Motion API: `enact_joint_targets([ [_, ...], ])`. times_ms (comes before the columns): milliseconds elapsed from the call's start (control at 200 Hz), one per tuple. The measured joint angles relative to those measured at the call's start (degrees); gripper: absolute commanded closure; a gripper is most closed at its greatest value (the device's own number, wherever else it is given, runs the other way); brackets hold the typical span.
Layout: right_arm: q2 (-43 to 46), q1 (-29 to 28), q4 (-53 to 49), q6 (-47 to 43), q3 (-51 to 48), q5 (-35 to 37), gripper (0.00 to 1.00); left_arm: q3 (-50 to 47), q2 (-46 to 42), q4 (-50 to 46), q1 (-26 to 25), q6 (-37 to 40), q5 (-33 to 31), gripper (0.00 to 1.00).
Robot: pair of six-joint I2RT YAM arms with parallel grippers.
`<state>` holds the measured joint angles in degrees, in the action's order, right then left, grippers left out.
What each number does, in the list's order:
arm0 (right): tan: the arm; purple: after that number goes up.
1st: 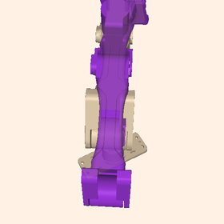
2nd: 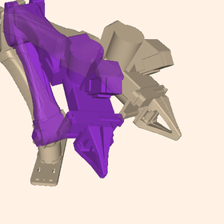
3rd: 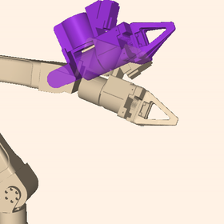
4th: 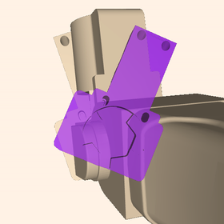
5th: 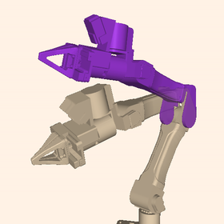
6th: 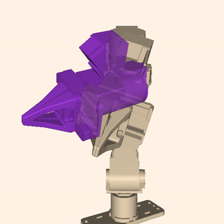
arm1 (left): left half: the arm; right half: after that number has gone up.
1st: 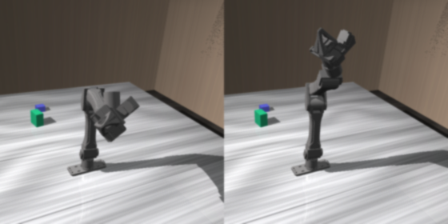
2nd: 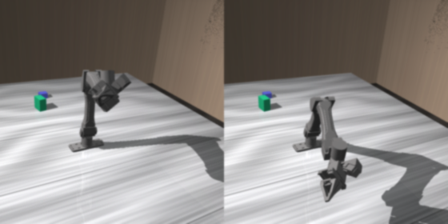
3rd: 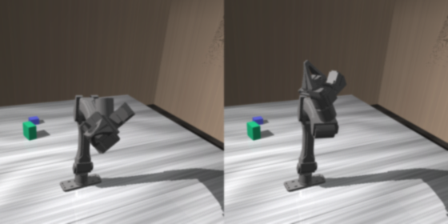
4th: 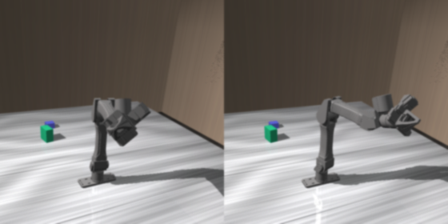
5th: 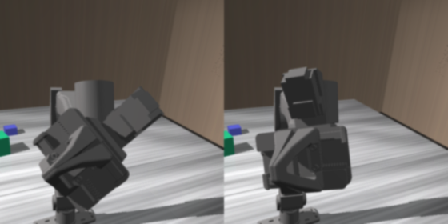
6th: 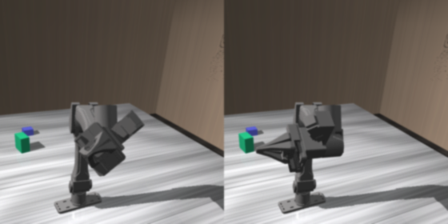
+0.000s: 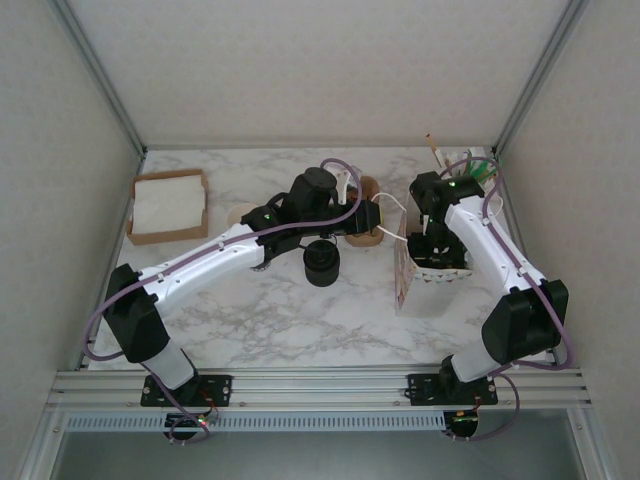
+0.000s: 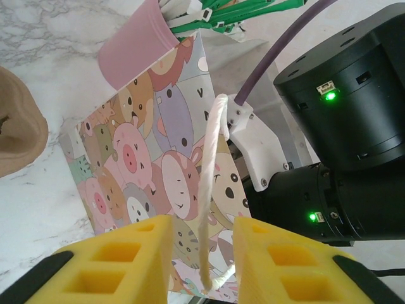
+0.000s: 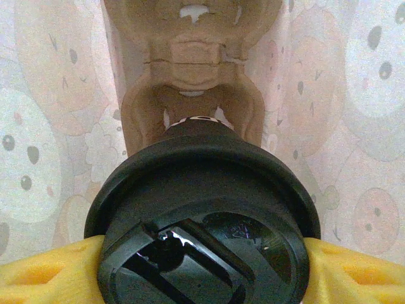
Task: Pack the takeout coffee
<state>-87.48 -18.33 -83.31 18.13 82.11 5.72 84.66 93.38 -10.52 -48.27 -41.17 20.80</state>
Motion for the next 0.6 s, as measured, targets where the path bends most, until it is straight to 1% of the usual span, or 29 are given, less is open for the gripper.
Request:
enact_joint_targets([
  [596, 1.66, 0.96, 2.27, -0.44, -0.87, 0.00, 0.30, 0.00, 0.00, -0.02, 0.00, 0.00, -1.07, 0.68],
])
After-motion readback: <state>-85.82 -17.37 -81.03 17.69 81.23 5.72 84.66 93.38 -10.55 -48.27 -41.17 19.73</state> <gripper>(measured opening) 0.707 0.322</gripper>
